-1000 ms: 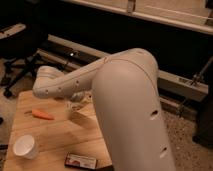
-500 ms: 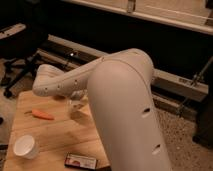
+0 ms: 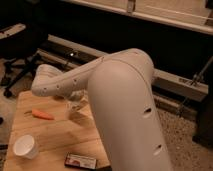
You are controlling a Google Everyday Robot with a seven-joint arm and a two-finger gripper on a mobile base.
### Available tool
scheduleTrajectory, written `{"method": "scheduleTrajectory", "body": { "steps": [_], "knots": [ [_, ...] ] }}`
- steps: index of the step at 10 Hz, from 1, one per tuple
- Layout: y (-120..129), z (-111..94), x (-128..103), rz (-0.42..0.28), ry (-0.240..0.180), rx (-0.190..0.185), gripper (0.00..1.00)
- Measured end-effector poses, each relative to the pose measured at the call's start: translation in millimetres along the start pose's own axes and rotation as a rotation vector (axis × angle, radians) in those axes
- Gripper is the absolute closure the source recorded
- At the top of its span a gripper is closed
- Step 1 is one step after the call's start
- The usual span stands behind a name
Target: Stand the bottle upright
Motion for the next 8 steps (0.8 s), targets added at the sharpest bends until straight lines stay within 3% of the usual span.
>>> {"method": "scheduleTrajectory", "body": {
  "steps": [4,8],
  "knots": [
    [16,-11,6,-0.019,0.010,-0.012,0.78],
    [31,-16,18,-0.029,0.045,-0.027,0.78]
  ]
}}
